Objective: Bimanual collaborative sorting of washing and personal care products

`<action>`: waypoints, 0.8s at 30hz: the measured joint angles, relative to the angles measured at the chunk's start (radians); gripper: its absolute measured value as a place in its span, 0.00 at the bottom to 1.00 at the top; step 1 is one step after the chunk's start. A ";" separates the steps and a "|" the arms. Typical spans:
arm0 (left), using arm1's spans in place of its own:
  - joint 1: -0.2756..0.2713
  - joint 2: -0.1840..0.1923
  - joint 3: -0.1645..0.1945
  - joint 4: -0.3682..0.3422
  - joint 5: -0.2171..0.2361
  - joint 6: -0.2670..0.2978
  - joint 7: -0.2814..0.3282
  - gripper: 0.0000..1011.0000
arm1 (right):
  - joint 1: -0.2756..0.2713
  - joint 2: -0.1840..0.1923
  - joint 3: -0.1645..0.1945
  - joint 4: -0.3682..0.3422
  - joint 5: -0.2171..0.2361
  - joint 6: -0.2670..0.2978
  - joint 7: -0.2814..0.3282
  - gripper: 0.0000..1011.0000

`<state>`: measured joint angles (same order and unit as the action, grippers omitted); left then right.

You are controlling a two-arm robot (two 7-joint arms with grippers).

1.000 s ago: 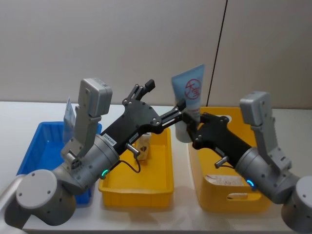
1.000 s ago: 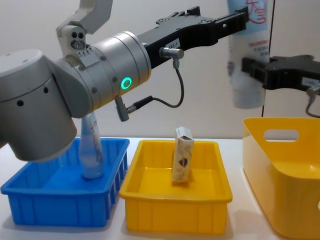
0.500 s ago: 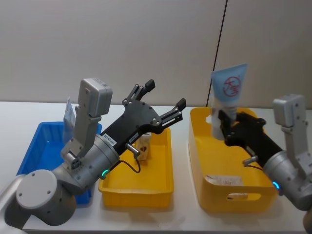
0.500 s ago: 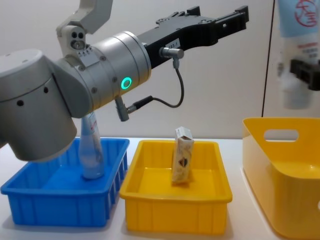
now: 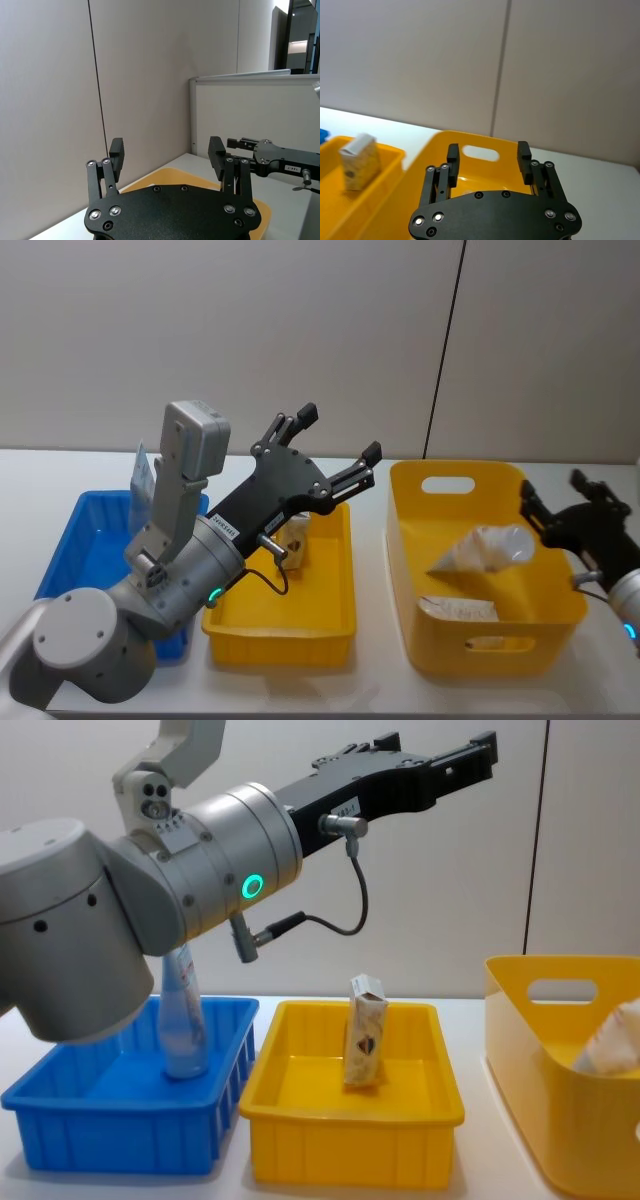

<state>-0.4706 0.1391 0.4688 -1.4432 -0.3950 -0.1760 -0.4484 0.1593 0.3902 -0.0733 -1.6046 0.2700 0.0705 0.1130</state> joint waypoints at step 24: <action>0.000 0.000 0.000 0.000 0.000 0.000 0.000 0.99 | -0.028 0.012 0.111 0.073 -0.008 0.009 -0.075 0.99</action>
<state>-0.4705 0.1392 0.4688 -1.4432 -0.3949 -0.1760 -0.4484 0.1310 0.4019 0.0379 -1.5313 0.2624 0.0798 0.0381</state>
